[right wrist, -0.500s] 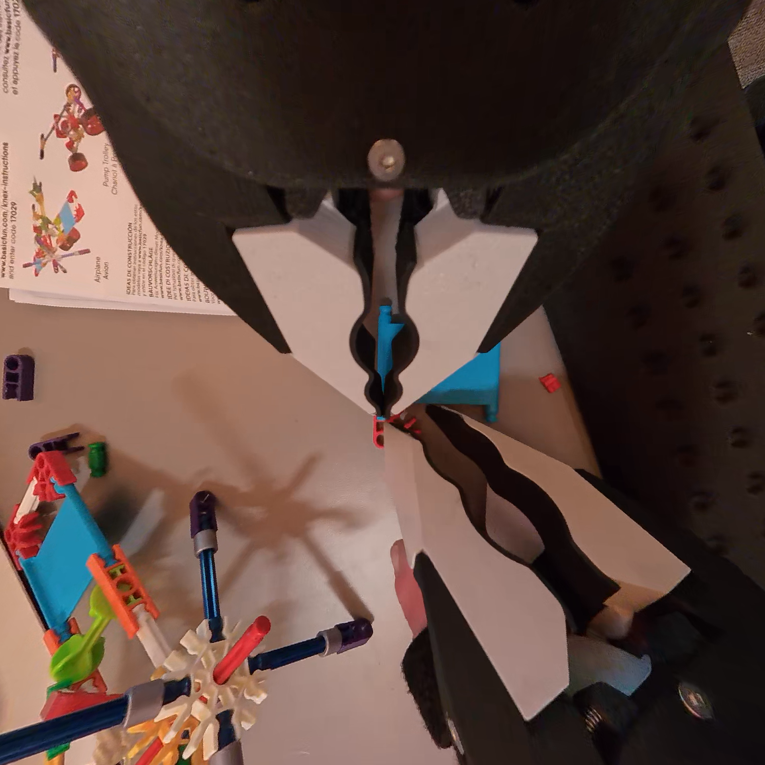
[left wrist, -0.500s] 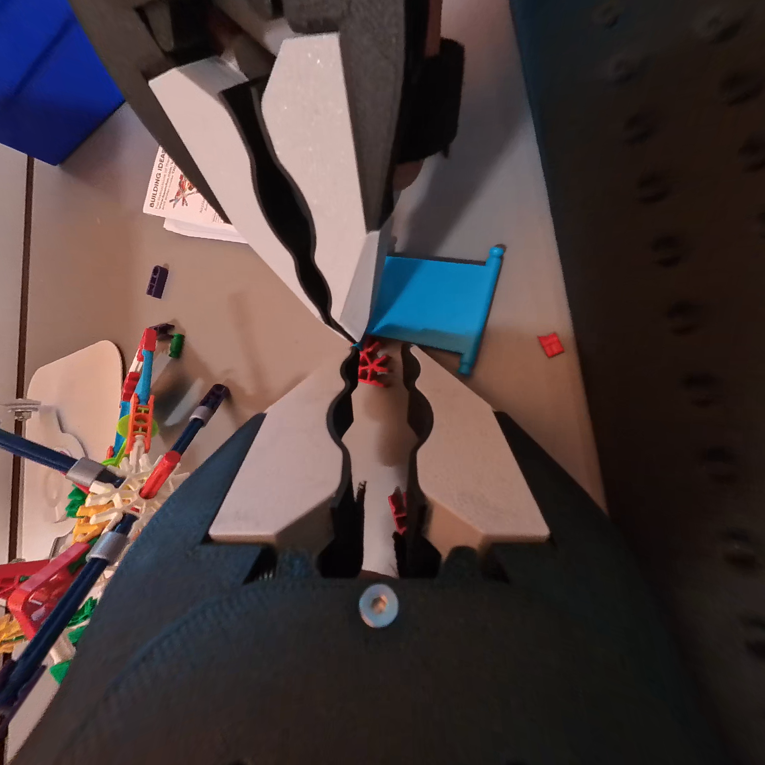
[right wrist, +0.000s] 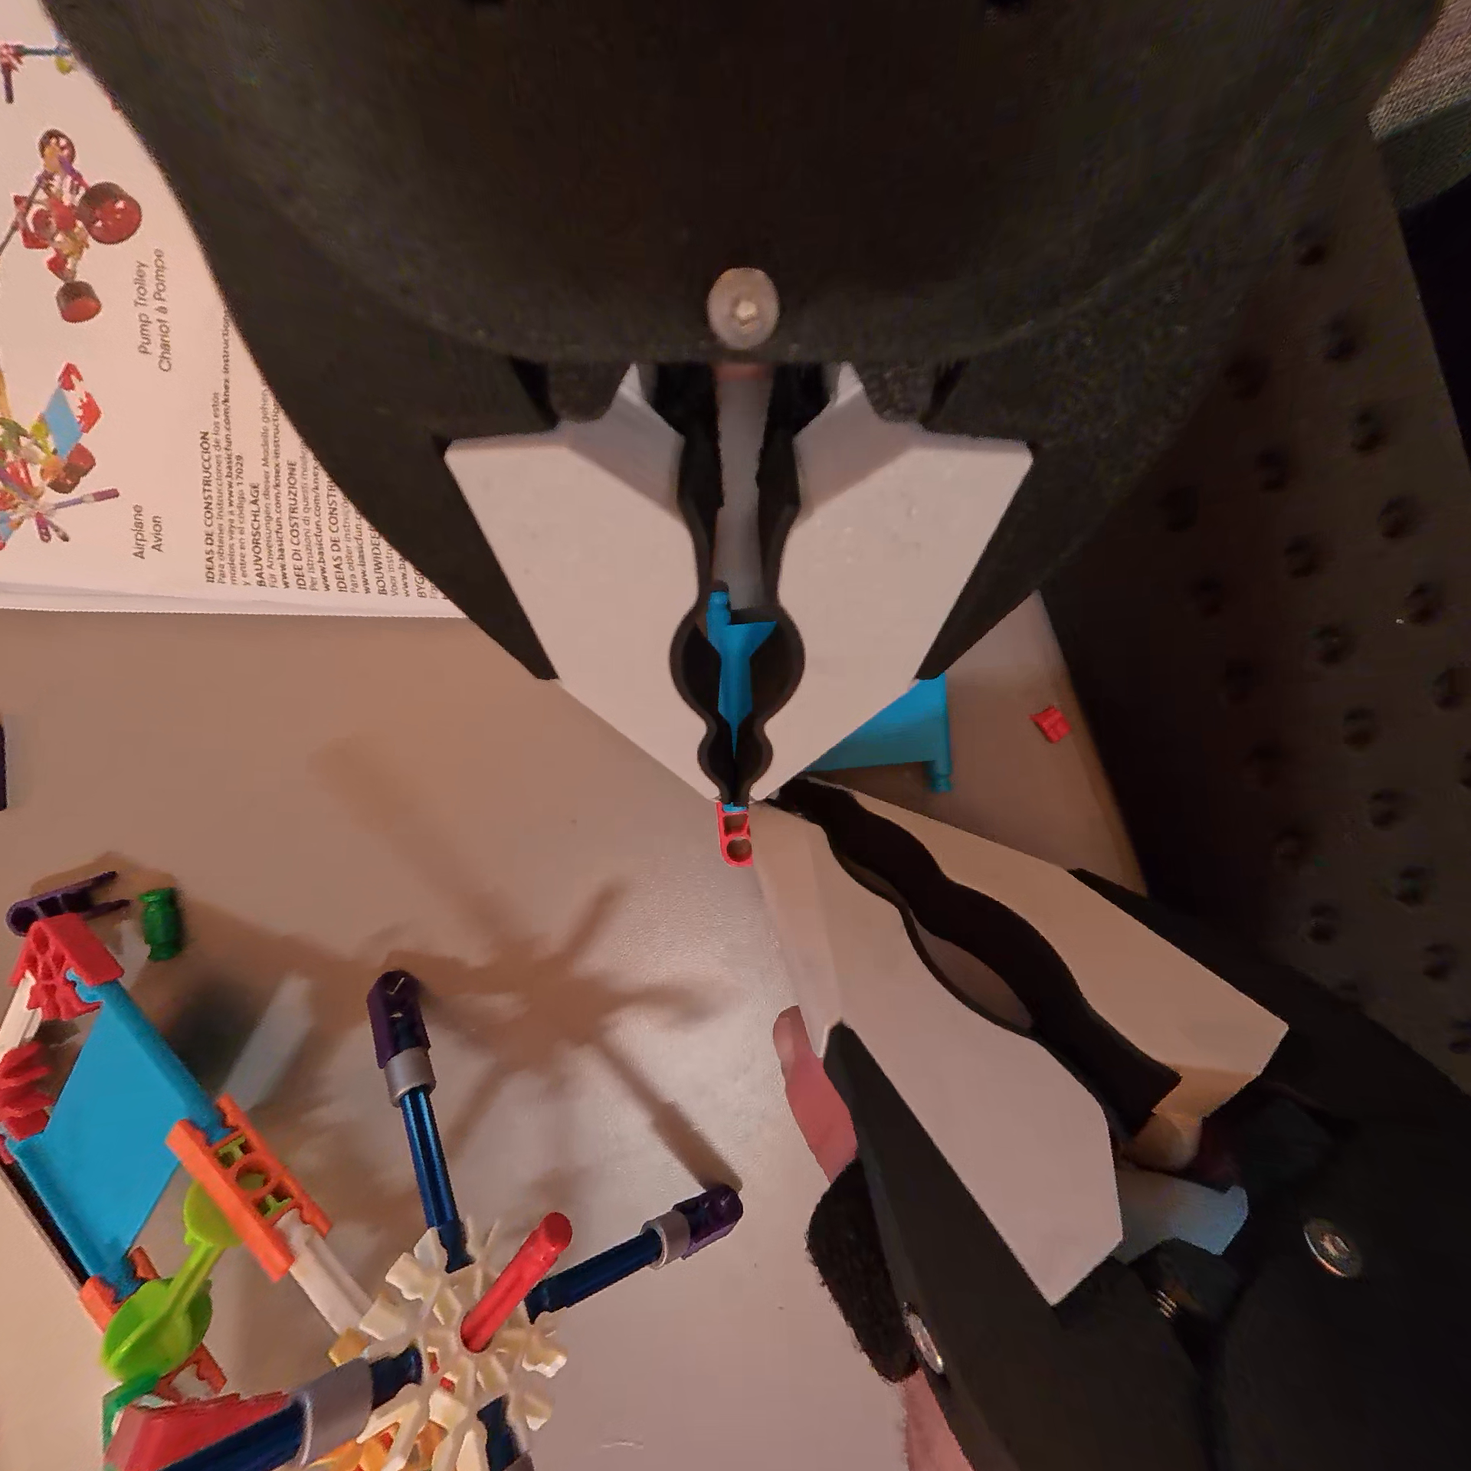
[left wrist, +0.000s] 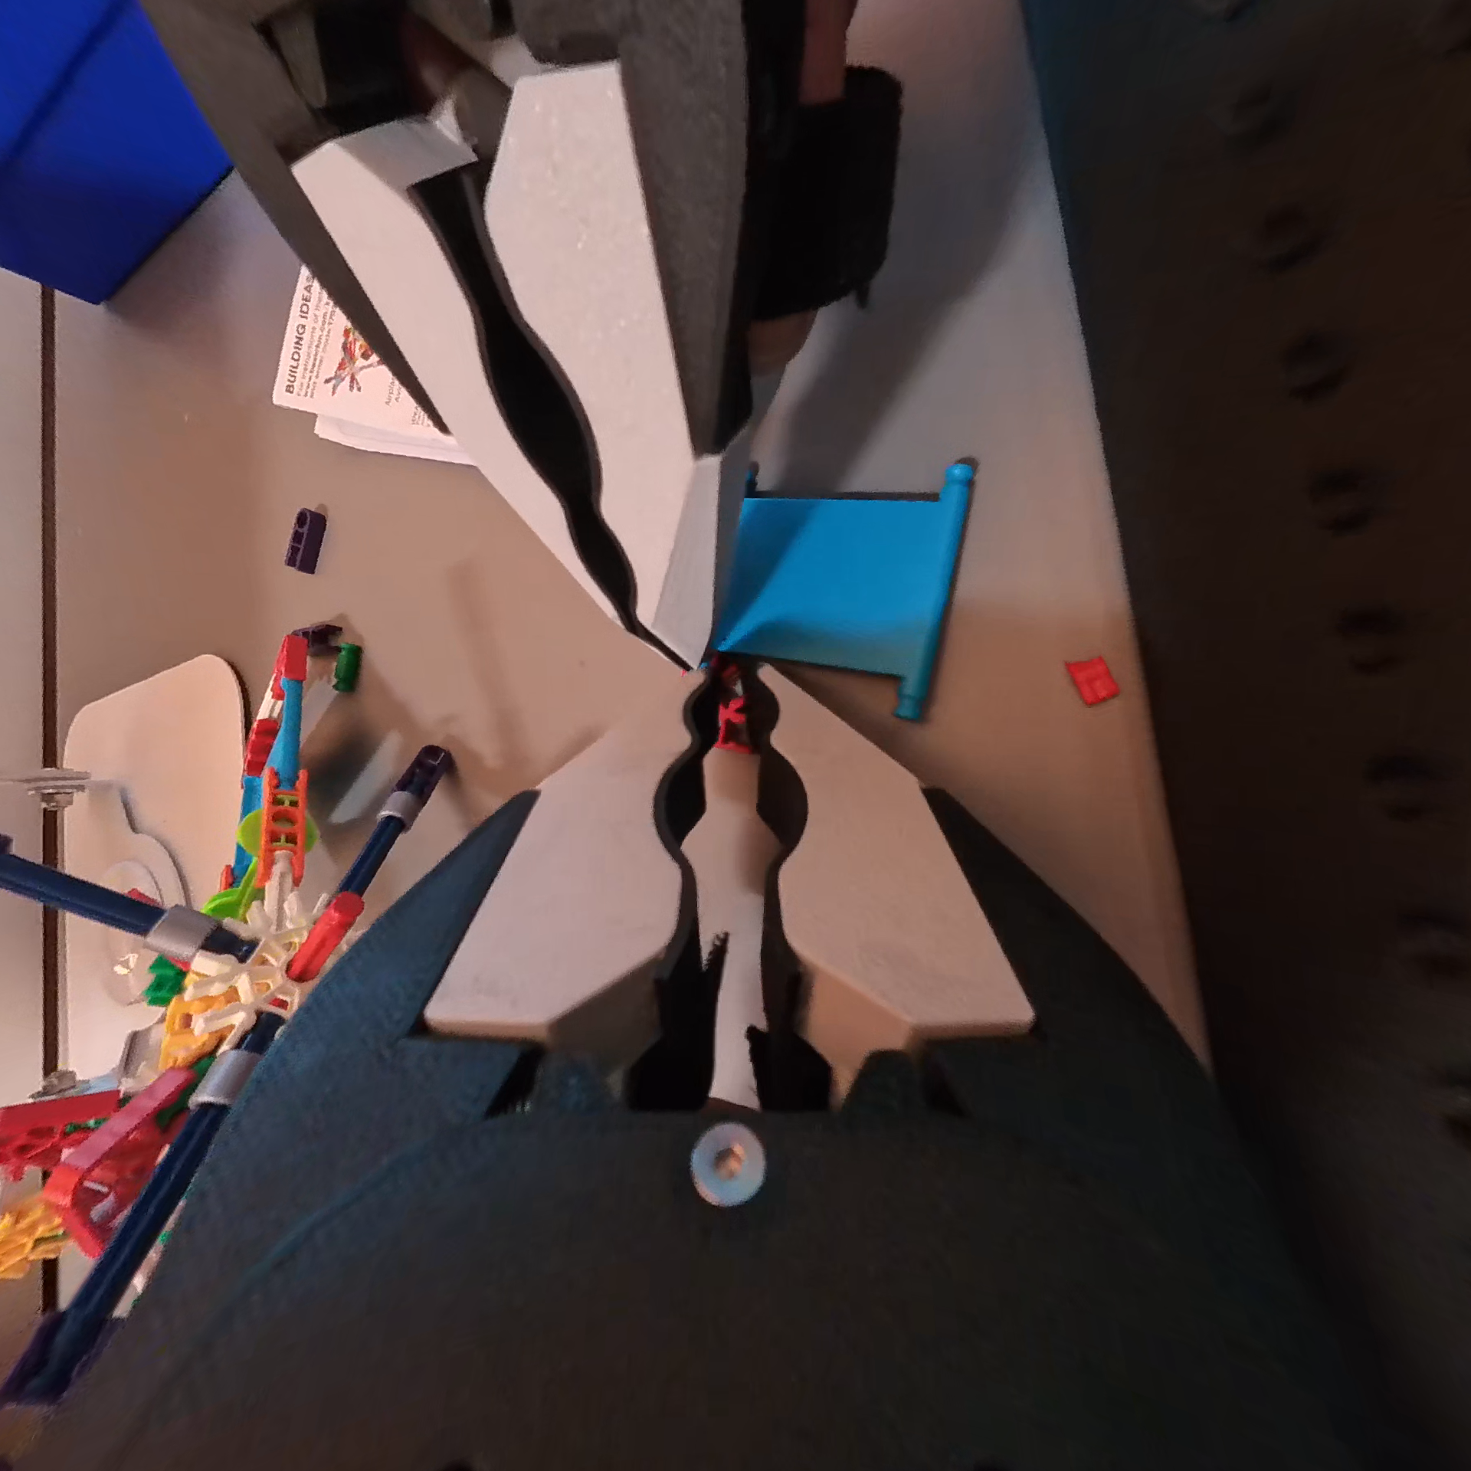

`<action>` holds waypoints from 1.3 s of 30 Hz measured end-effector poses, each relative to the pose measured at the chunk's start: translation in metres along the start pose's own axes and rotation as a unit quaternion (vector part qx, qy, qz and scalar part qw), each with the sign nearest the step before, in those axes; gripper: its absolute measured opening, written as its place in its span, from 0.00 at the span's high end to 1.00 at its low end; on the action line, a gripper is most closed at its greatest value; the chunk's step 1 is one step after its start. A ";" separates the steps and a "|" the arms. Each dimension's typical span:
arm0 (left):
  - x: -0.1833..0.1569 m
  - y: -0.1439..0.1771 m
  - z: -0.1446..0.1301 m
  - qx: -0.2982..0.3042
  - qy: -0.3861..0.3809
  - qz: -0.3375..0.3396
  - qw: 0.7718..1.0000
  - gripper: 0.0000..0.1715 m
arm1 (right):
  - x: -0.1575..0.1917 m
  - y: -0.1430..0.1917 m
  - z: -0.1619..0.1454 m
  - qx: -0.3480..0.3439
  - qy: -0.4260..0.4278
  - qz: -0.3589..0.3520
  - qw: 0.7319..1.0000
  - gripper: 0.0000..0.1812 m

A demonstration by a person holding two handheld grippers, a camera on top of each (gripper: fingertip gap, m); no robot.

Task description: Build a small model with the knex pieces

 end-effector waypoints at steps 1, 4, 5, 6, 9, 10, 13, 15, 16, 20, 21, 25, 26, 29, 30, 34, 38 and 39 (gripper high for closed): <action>0.001 0.000 0.000 0.001 0.000 0.001 1.000 0.99 | 0.000 0.000 0.000 0.003 0.001 0.002 1.000 1.00; 0.001 0.000 0.001 0.004 0.001 -0.004 1.000 1.00 | 0.000 0.000 0.000 0.013 0.004 0.006 1.000 1.00; 0.001 0.000 0.001 0.004 0.002 -0.006 1.000 1.00 | -0.001 0.000 0.001 0.017 0.007 0.008 1.000 1.00; 0.001 -0.001 0.002 0.004 0.004 -0.006 1.000 1.00 | -0.001 0.000 0.001 0.019 0.007 0.009 1.000 1.00; 0.001 -0.002 0.004 0.002 0.002 -0.008 1.000 1.00 | -0.002 -0.001 0.002 0.027 0.006 0.016 0.999 1.00; 0.001 -0.002 0.005 0.001 0.000 -0.009 1.000 1.00 | -0.002 -0.001 0.002 0.031 0.008 0.016 0.999 1.00; 0.000 -0.002 0.005 0.003 -0.003 -0.011 1.000 1.00 | -0.002 -0.002 0.002 0.044 0.015 0.017 0.999 1.00; 0.000 -0.002 0.005 0.000 0.001 -0.012 1.000 1.00 | -0.002 -0.002 0.002 0.051 0.018 0.018 0.998 1.00; 0.000 -0.002 0.005 0.000 0.002 -0.013 1.000 1.00 | -0.002 -0.002 0.003 0.055 0.020 0.019 0.998 1.00; 0.000 -0.002 0.005 -0.002 0.006 -0.017 1.000 1.00 | -0.002 -0.003 0.003 0.076 0.031 0.021 0.996 1.00; 0.000 -0.002 0.005 -0.004 0.009 -0.021 1.000 1.00 | -0.001 -0.003 0.004 0.081 0.036 0.019 0.996 1.00; -0.013 -0.005 0.016 -0.035 0.013 -0.062 0.997 1.00 | 0.002 -0.011 0.008 0.097 0.056 0.011 0.994 1.00; -0.013 -0.006 0.016 -0.029 -0.006 -0.050 0.998 1.00 | 0.001 -0.011 0.008 0.102 0.060 0.011 0.993 1.00; -0.012 -0.005 0.015 -0.039 0.016 -0.064 0.997 1.00 | 0.002 -0.011 0.008 0.101 0.062 0.024 0.993 1.00; -0.010 -0.005 0.012 -0.036 0.019 -0.063 0.997 1.00 | 0.001 -0.011 0.008 0.099 0.058 0.033 0.993 1.00; -0.002 0.006 0.010 -0.052 0.024 -0.063 0.996 1.00 | -0.002 0.001 0.015 0.049 0.037 0.064 0.996 1.00; 0.011 0.016 -0.002 -0.036 0.028 -0.042 0.998 1.00 | -0.015 0.017 0.020 0.013 0.032 0.049 0.998 1.00; 0.014 0.018 -0.005 -0.035 0.031 -0.036 0.998 1.00 | -0.018 0.018 0.019 0.012 0.034 0.038 0.999 1.00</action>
Point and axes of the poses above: each gripper's, where its closed fingertips meet, y back along the fingers, z out of its top, x = y × z across the jaws, the point moved 3 cm from there along y, back along the fingers, and after that the axes turned 9 degrees about -y, right-handed, at the moved point
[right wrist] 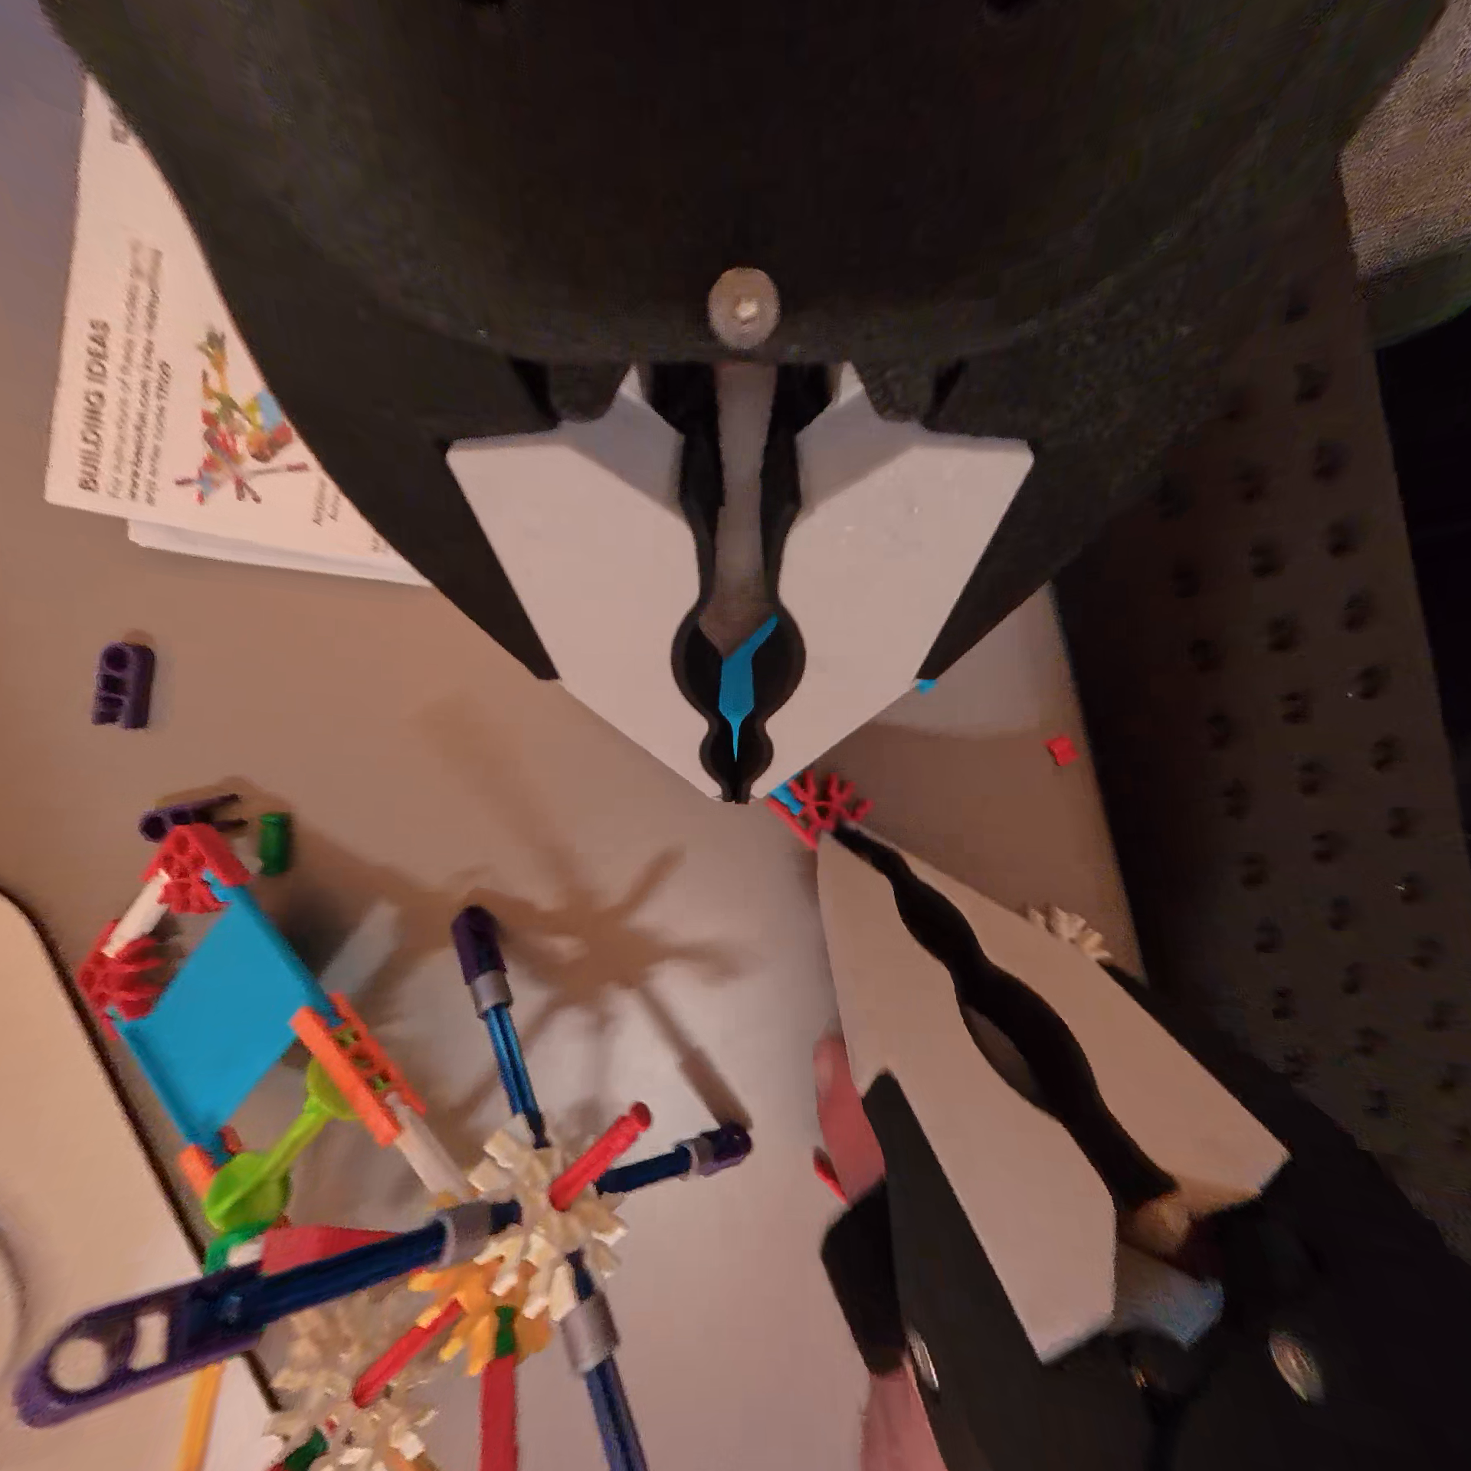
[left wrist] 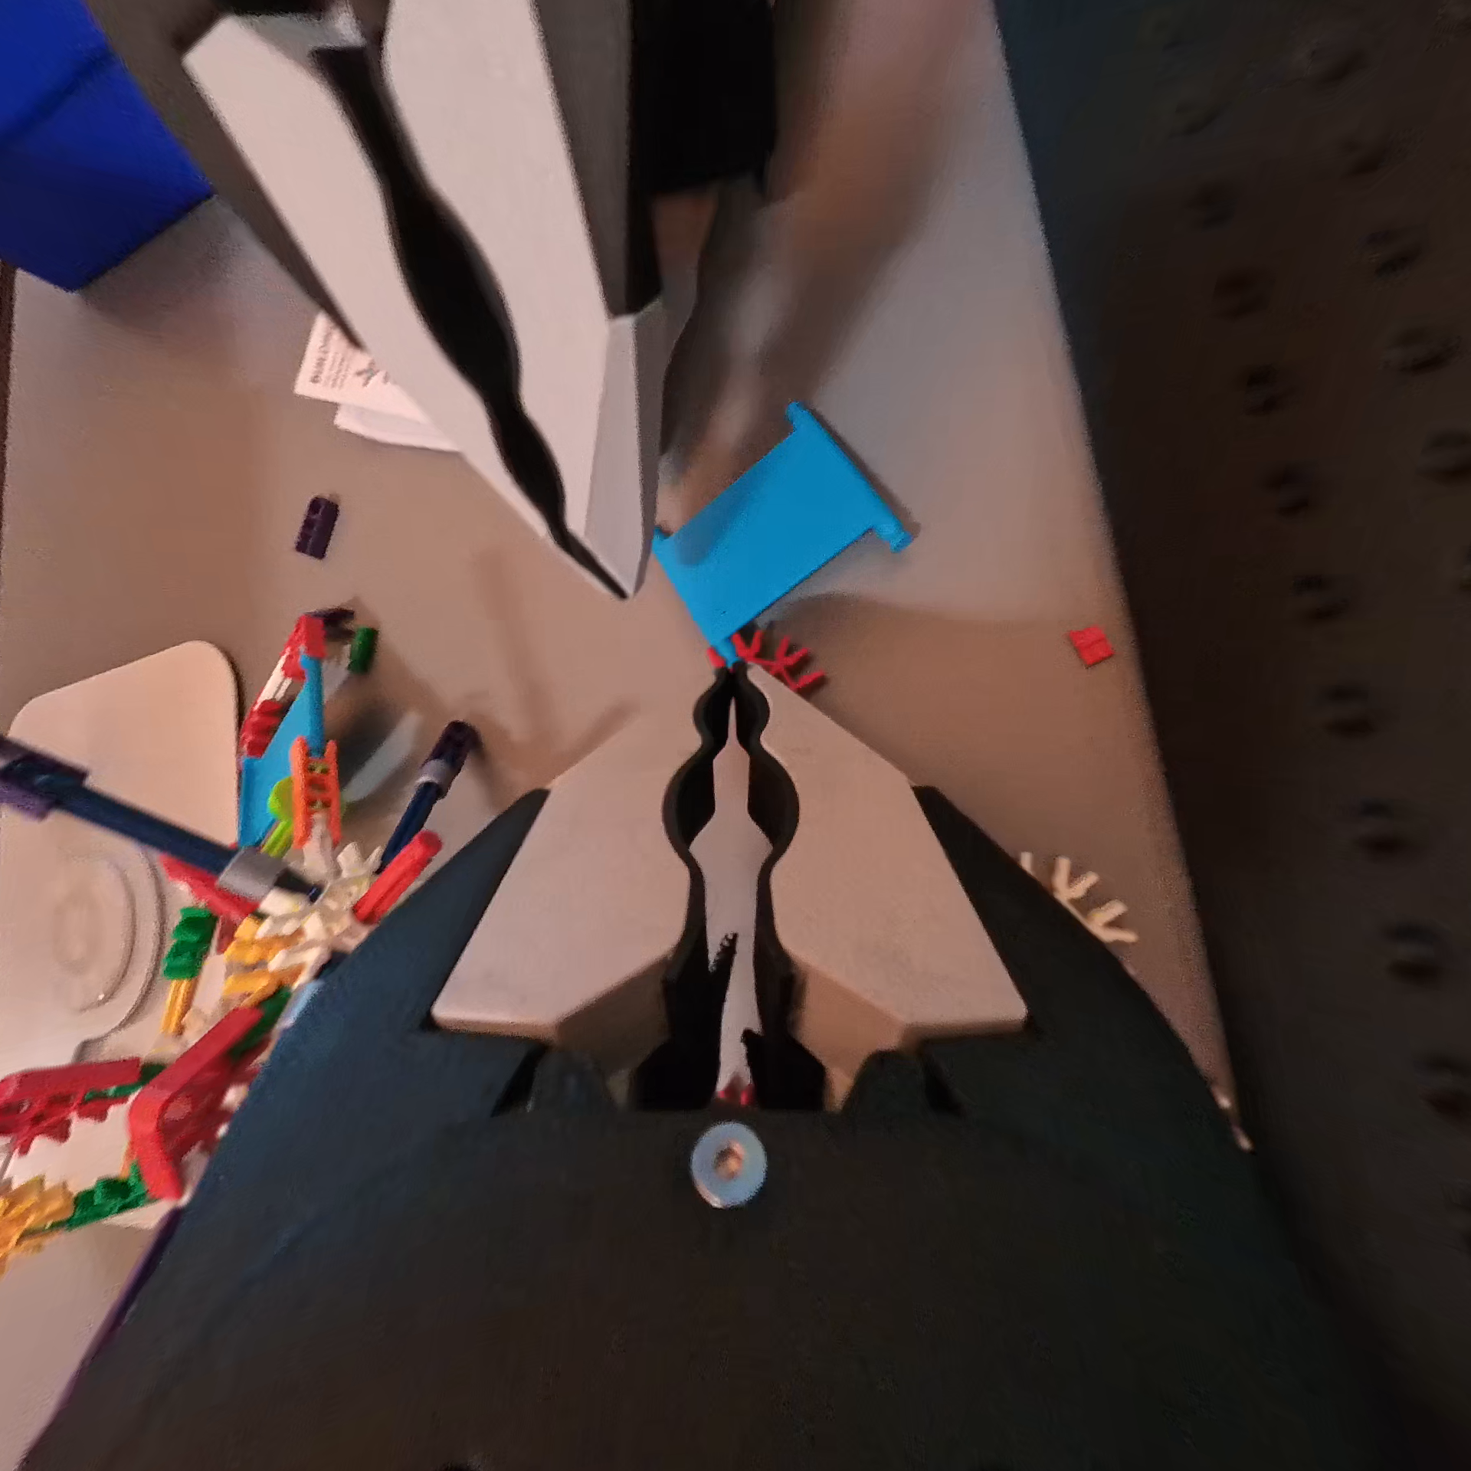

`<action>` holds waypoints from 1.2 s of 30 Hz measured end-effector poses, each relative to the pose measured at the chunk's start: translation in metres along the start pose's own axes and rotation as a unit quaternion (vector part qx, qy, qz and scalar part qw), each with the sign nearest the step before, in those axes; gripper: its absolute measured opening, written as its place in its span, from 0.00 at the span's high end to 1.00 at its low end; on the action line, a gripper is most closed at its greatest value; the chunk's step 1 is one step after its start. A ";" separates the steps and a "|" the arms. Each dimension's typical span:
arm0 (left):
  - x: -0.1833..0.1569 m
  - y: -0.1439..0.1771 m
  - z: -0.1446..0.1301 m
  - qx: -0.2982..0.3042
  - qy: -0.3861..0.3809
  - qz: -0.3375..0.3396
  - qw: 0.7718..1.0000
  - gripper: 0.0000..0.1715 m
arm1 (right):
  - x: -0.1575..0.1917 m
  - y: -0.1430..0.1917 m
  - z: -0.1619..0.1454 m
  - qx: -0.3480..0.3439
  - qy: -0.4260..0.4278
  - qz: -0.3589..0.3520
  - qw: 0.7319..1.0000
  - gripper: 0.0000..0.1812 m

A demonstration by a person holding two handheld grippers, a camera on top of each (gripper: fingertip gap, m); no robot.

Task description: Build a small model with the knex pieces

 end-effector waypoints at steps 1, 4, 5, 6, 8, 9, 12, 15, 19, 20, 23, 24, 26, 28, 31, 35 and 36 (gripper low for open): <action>0.002 0.002 -0.001 0.000 0.001 0.005 1.000 1.00 | -0.001 0.000 -0.001 0.001 0.003 -0.004 1.000 1.00; 0.003 0.003 -0.003 0.008 -0.005 0.009 1.000 0.99 | 0.004 -0.007 -0.008 0.018 0.022 -0.005 1.000 1.00; 0.003 0.002 -0.005 0.015 -0.011 0.012 1.000 0.99 | 0.005 -0.009 -0.009 0.023 0.029 -0.009 0.999 1.00; 0.003 0.003 -0.007 0.024 -0.017 0.015 0.999 0.98 | 0.006 -0.009 -0.009 0.027 0.037 -0.016 0.999 1.00; 0.006 0.010 -0.011 0.036 -0.024 0.022 0.999 0.97 | 0.013 -0.007 -0.007 0.024 0.052 -0.014 0.998 0.99; 0.009 0.016 -0.012 0.040 -0.022 0.025 0.999 0.96 | 0.016 -0.006 -0.005 0.023 0.058 -0.014 0.998 0.96; 0.008 0.039 -0.021 0.054 -0.011 0.011 0.998 0.93 | 0.018 -0.002 -0.010 0.041 0.083 -0.037 0.995 0.89; -0.010 0.050 -0.033 0.070 -0.001 -0.044 0.997 0.89 | 0.021 -0.002 -0.018 0.063 0.076 -0.039 0.994 0.80; -0.027 0.041 -0.050 0.107 -0.007 -0.088 0.990 0.85 | 0.023 -0.012 -0.029 0.092 0.072 -0.059 0.991 0.77; -0.028 0.040 -0.052 0.113 -0.010 -0.089 0.990 0.85 | 0.024 -0.014 -0.029 0.089 0.073 -0.062 0.991 0.77; -0.017 0.057 -0.056 0.113 -0.005 -0.065 0.991 0.88 | 0.037 -0.020 -0.022 0.067 0.072 -0.025 0.995 0.82; -0.011 0.066 -0.058 0.110 0.004 -0.053 0.992 0.88 | 0.037 -0.021 -0.020 0.063 0.076 -0.029 0.995 0.81; -0.005 0.083 -0.068 0.113 0.031 -0.042 0.992 0.88 | 0.032 -0.020 -0.019 0.058 0.077 -0.038 0.995 0.81; -0.006 0.092 -0.082 0.135 0.041 -0.041 0.989 0.88 | 0.030 -0.019 -0.017 0.051 0.073 -0.036 0.995 0.81; -0.009 0.087 -0.089 0.135 0.058 -0.046 0.988 0.88 | 0.029 -0.021 -0.019 0.063 0.077 -0.039 0.994 0.80; -0.019 0.064 -0.096 0.163 0.045 -0.077 0.983 0.88 | 0.041 -0.027 -0.016 0.054 0.107 -0.024 0.992 0.79; -0.019 0.061 -0.096 0.162 0.049 -0.080 0.982 0.88 | 0.039 -0.025 -0.016 0.052 0.104 -0.032 0.993 0.79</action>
Point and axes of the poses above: each gripper's, where its closed fingertips meet, y back along the fingers, z out of its top, x = y × z across the jaws, the point moved 3 cm from there along y, back along the fingers, and after that the axes turned 9 degrees about -y, right-handed, at the moved point
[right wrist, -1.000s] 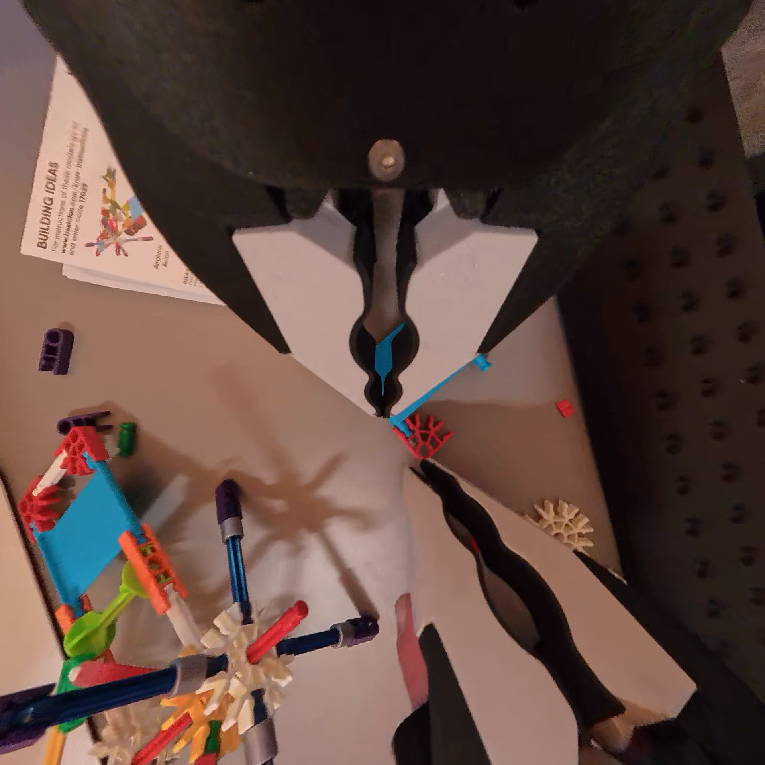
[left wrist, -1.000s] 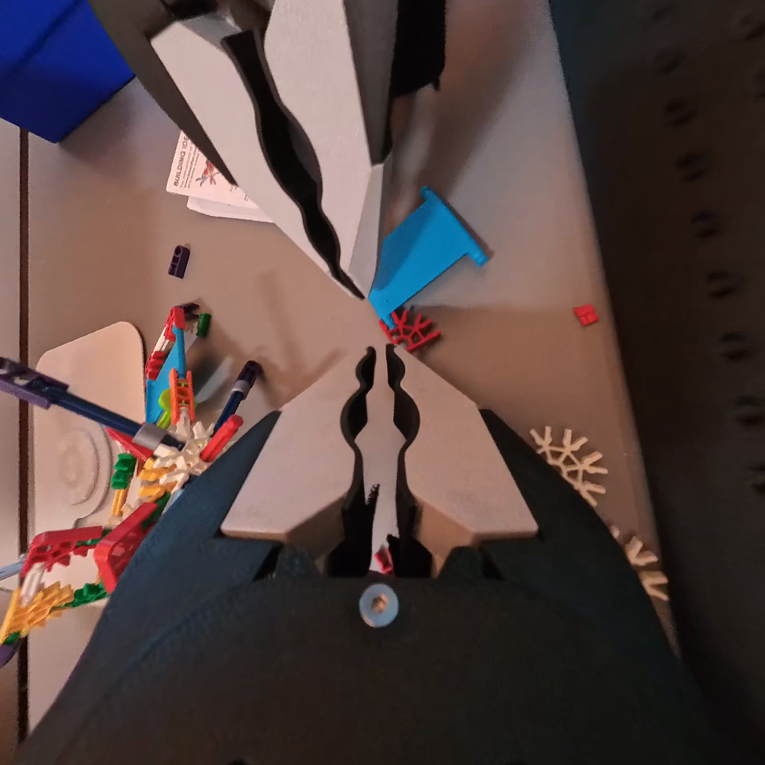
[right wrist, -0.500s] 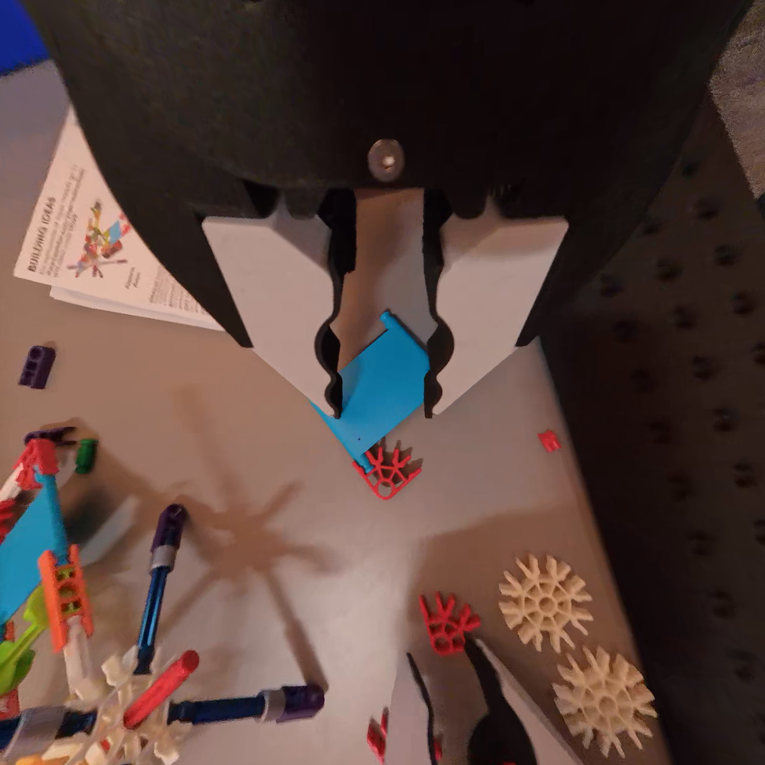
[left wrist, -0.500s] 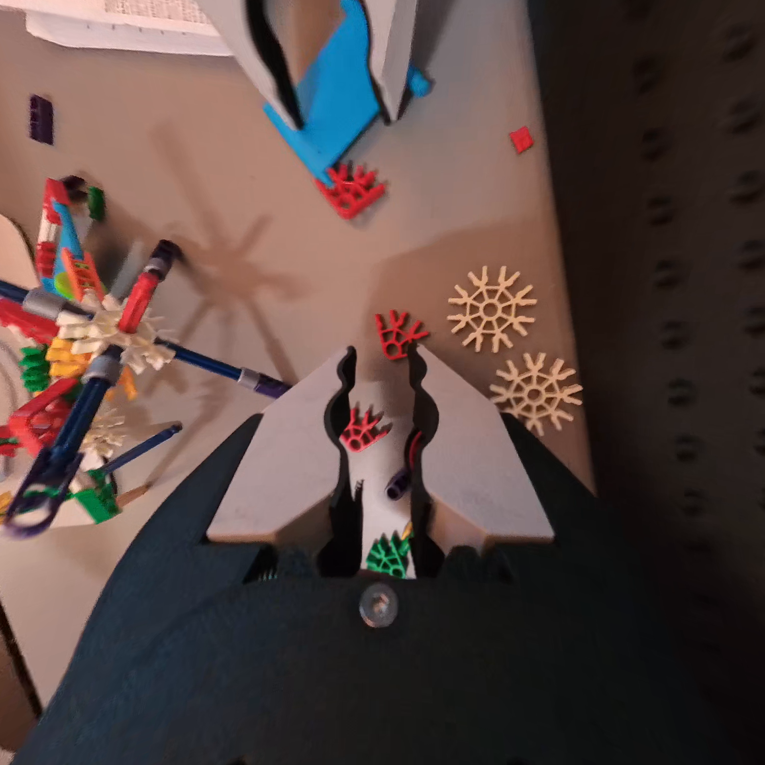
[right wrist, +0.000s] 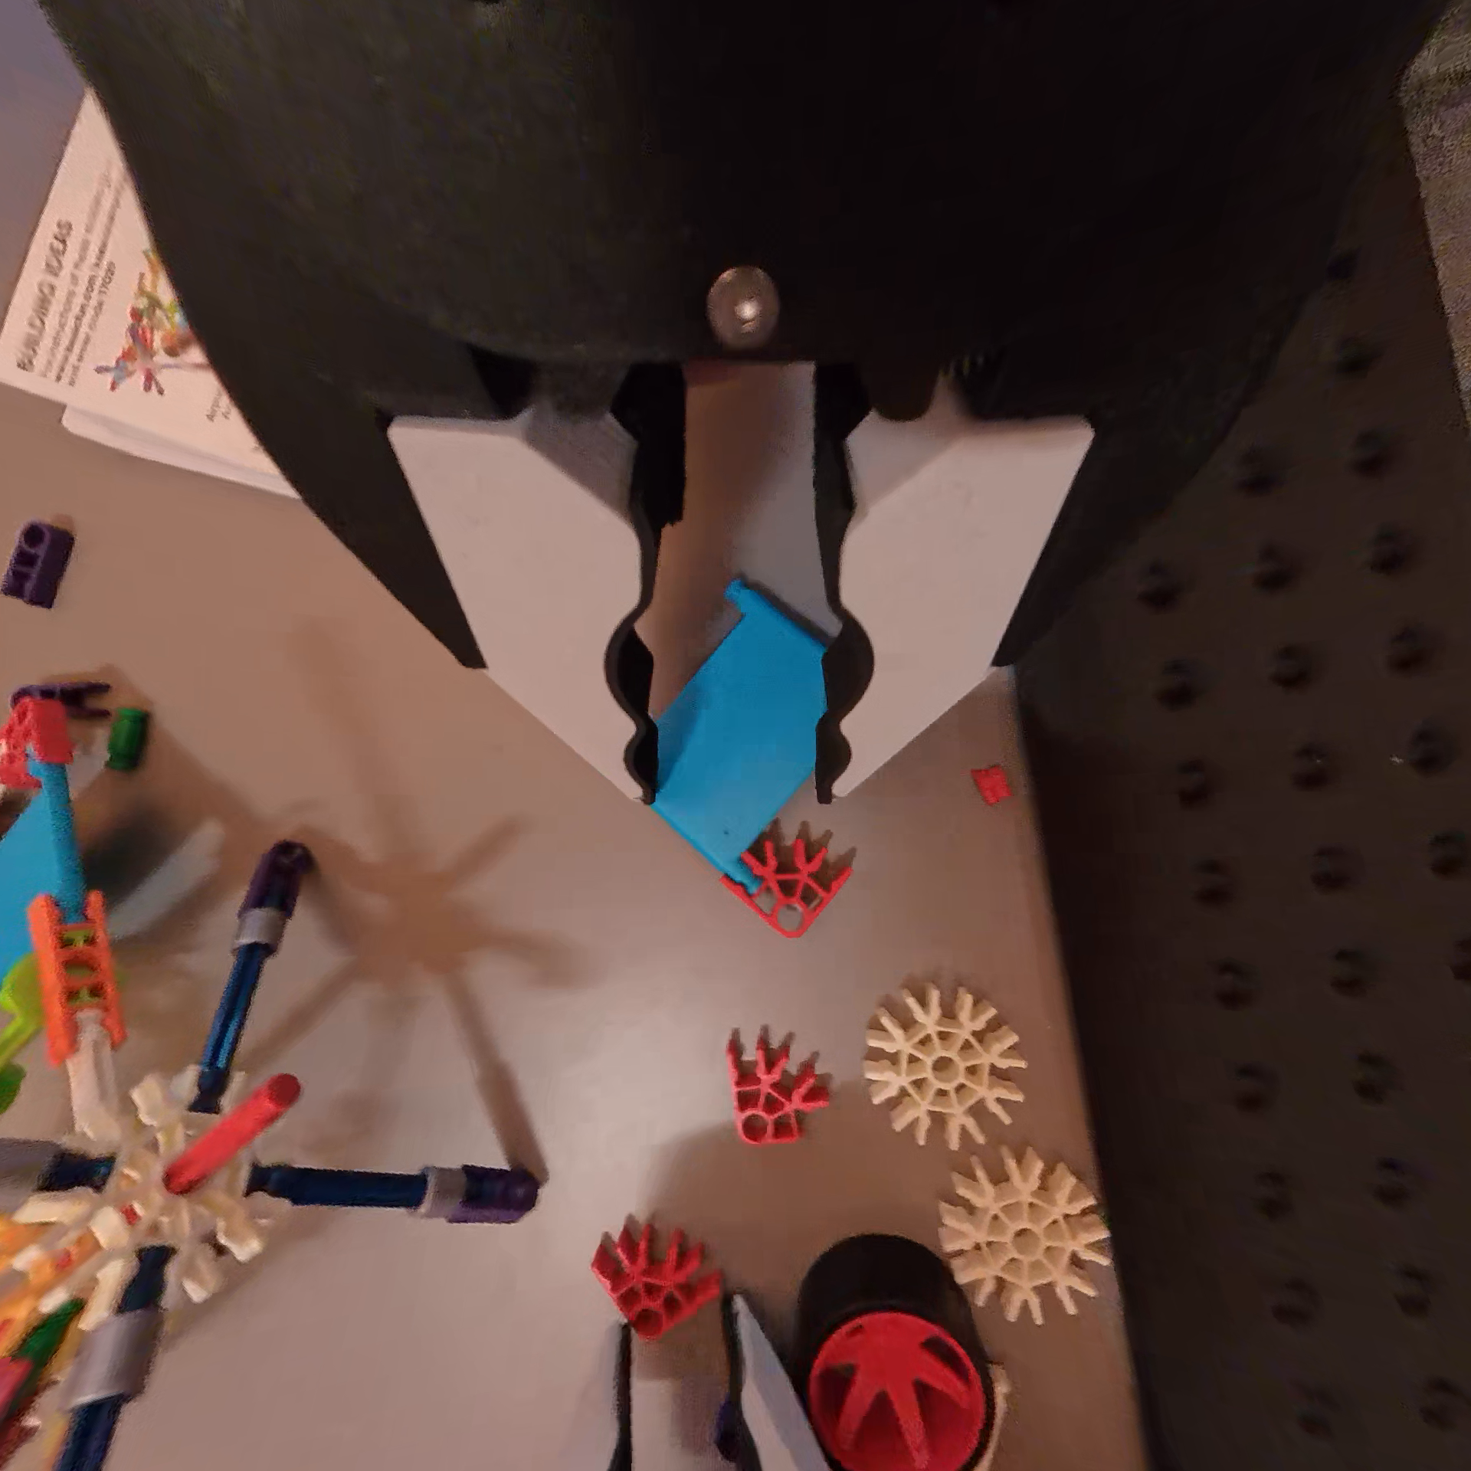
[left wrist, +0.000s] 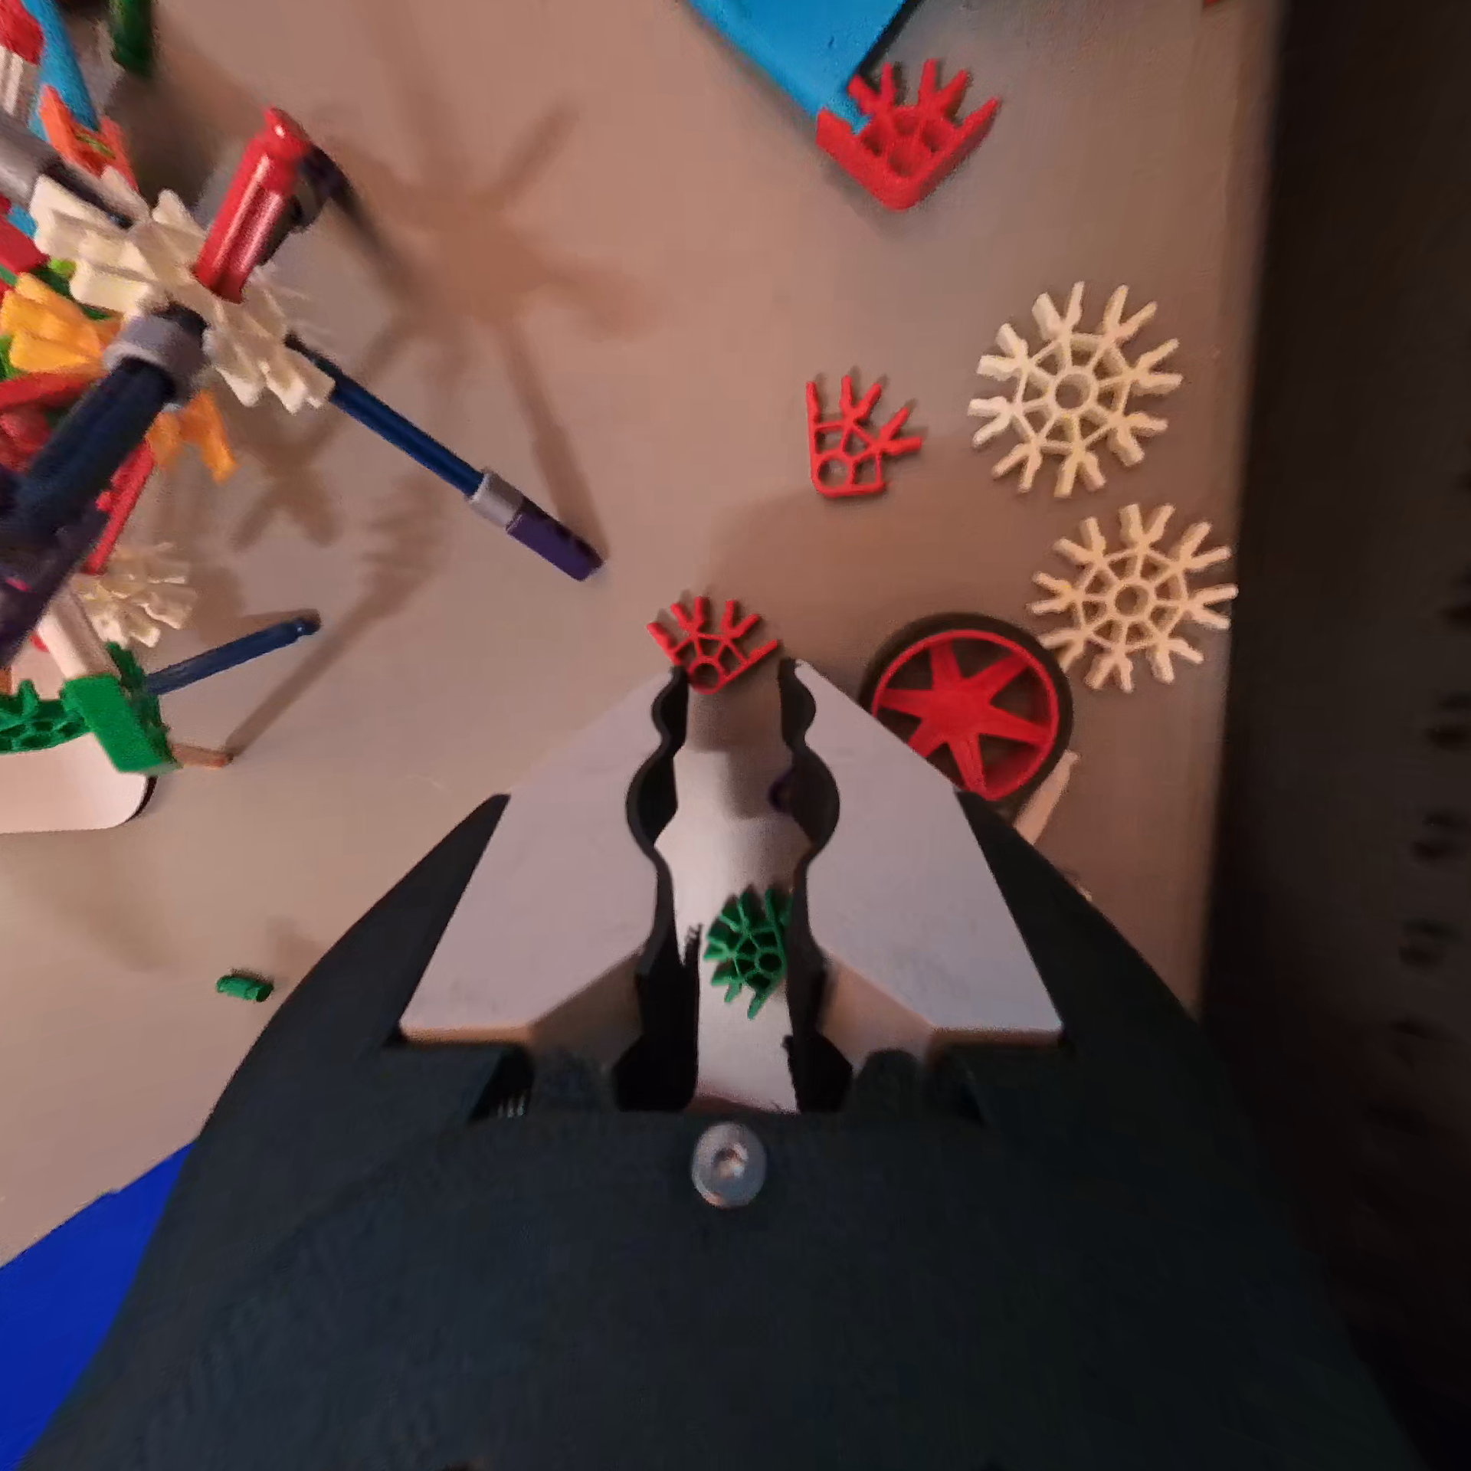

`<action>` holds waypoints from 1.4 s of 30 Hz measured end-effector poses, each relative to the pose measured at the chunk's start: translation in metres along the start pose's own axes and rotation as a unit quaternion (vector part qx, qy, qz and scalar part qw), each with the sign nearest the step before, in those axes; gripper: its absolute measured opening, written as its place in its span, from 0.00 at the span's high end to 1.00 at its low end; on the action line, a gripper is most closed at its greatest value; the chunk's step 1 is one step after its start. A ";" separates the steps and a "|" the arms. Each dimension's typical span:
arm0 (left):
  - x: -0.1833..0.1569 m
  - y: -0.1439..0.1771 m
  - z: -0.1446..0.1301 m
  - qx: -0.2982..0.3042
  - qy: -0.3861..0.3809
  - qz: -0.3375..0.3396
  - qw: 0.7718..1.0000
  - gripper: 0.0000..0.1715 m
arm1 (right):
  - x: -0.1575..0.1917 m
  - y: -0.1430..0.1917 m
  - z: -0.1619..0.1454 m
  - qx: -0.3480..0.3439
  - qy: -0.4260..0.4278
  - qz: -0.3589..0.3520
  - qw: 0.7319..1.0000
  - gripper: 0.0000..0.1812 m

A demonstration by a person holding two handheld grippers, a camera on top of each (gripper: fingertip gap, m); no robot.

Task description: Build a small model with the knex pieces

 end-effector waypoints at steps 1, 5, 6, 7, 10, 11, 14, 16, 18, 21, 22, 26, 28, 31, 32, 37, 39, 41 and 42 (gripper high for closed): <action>0.001 0.000 0.002 -0.009 0.004 -0.003 1.000 0.88 | -0.003 0.003 0.000 -0.003 -0.010 -0.011 1.000 0.79; 0.003 -0.002 0.006 -0.014 0.005 0.005 1.000 0.90 | -0.011 0.013 -0.009 -0.005 -0.053 -0.039 0.998 0.72; 0.003 -0.003 0.008 -0.017 0.002 0.006 1.000 0.91 | -0.011 0.014 -0.012 -0.004 -0.054 -0.042 0.998 0.70; 0.004 -0.004 0.011 -0.020 0.000 0.008 1.000 0.92 | -0.011 0.016 -0.014 -0.007 -0.055 -0.042 0.998 0.70; 0.004 -0.008 0.022 -0.028 -0.016 0.013 0.999 0.92 | -0.013 0.018 -0.017 -0.012 -0.064 -0.034 0.997 0.70; 0.004 -0.009 0.026 -0.029 -0.025 0.016 0.999 0.93 | -0.014 0.018 -0.018 -0.012 -0.063 -0.034 0.997 0.70; 0.006 -0.014 0.040 -0.026 -0.043 0.027 0.998 0.95 | -0.011 0.017 -0.014 -0.024 -0.057 -0.022 0.998 0.72; 0.008 -0.017 0.047 -0.019 -0.060 0.034 0.997 0.95 | -0.009 0.015 -0.009 -0.028 -0.047 -0.012 0.998 0.73; 0.012 -0.022 0.057 -0.018 -0.070 0.044 0.996 0.95 | -0.012 0.011 -0.007 -0.020 -0.040 -0.014 0.999 0.73; 0.017 -0.028 0.071 -0.017 -0.090 0.060 0.994 0.95 | -0.016 0.008 0.000 -0.023 -0.041 0.005 0.999 0.72; 0.019 -0.030 0.074 -0.020 -0.094 0.064 0.993 0.95 | -0.017 0.007 0.003 -0.027 -0.040 0.014 0.999 0.71; 0.023 -0.036 0.086 -0.039 -0.104 0.091 0.990 0.96 | -0.028 0.004 0.018 -0.056 -0.059 0.035 0.996 0.70; 0.024 -0.037 0.088 -0.041 -0.111 0.099 0.988 0.96 | -0.035 -0.001 0.018 -0.048 -0.065 0.034 0.996 0.71; 0.024 -0.038 0.091 -0.052 -0.122 0.112 0.985 0.96 | -0.039 -0.008 0.017 -0.034 -0.057 0.028 0.997 0.77; 0.024 -0.039 0.093 -0.056 -0.126 0.116 0.984 0.97 | -0.041 -0.010 0.017 -0.030 -0.058 0.028 0.997 0.79; 0.030 -0.041 0.095 -0.061 -0.134 0.142 0.979 0.97 | -0.047 -0.015 0.013 -0.019 -0.060 0.015 0.998 0.88; 0.033 -0.040 0.094 -0.059 -0.131 0.155 0.977 0.95 | -0.049 -0.014 0.012 -0.018 -0.068 0.011 0.997 0.88; 0.034 -0.036 0.092 -0.057 -0.123 0.152 0.979 0.94 | -0.053 -0.012 0.008 -0.011 -0.080 0.001 0.997 0.88; 0.034 -0.033 0.092 -0.059 -0.120 0.151 0.980 0.94 | -0.055 -0.011 0.006 -0.008 -0.085 -0.007 0.996 0.88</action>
Point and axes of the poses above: each gripper's, where its closed fingertips meet, y back along the fingers, z out of its top, x = y × z across the jaws, the point moved 3 cm from there along y, back along the fingers, and after that the axes turned 9 degrees about -y, right-handed, at the moved point
